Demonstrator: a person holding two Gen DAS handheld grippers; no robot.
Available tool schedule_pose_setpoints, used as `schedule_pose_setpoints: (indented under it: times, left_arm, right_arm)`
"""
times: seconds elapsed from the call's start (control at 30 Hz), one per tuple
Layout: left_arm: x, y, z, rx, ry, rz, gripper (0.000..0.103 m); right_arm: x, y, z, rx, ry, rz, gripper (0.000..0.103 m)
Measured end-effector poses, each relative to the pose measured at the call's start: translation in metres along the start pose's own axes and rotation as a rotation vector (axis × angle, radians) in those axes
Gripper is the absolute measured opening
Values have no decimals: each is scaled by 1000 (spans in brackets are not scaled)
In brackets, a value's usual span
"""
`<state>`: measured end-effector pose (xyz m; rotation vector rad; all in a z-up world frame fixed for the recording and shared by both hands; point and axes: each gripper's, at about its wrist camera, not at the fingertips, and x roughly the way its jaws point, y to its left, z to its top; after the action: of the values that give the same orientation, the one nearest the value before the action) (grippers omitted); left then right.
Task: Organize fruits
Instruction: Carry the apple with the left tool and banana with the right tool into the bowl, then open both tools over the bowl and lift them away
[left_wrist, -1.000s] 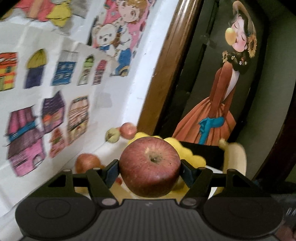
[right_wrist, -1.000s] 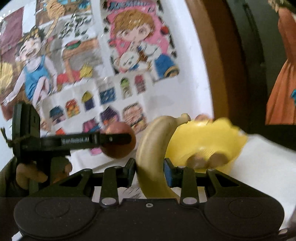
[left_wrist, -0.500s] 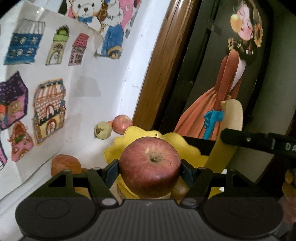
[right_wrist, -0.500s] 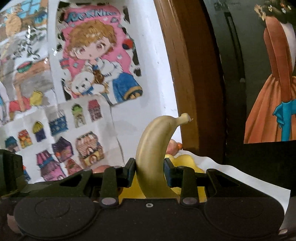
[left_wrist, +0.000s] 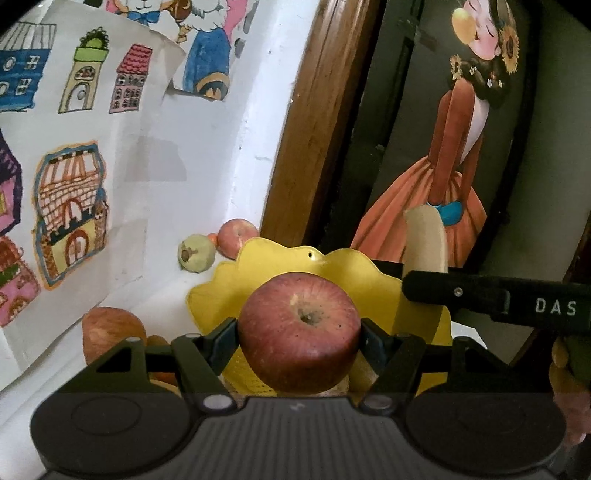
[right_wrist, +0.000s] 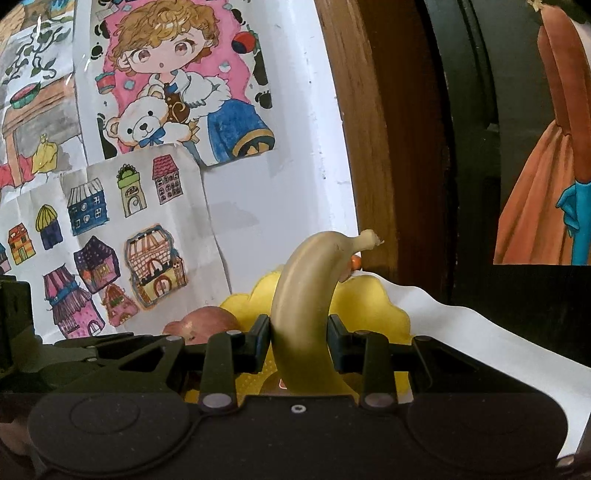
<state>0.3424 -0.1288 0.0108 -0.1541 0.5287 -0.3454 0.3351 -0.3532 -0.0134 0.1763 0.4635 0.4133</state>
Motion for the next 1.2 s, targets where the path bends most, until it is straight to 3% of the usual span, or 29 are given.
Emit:
schedule_pose_setpoints:
  times: [0.3,0.87,1.2]
  left_arm:
    - [3,-4,-2,26,2,4,74]
    - [5,-6,-3,56,10,2,74]
    - [0,-5,-4,58,-23,-4,76]
  right_arm:
    - [23,4,2,-35,80,-11,35]
    - [49,3,5,-16,138,8,35]
    - [49,-3,5,-23,107,-8,37]
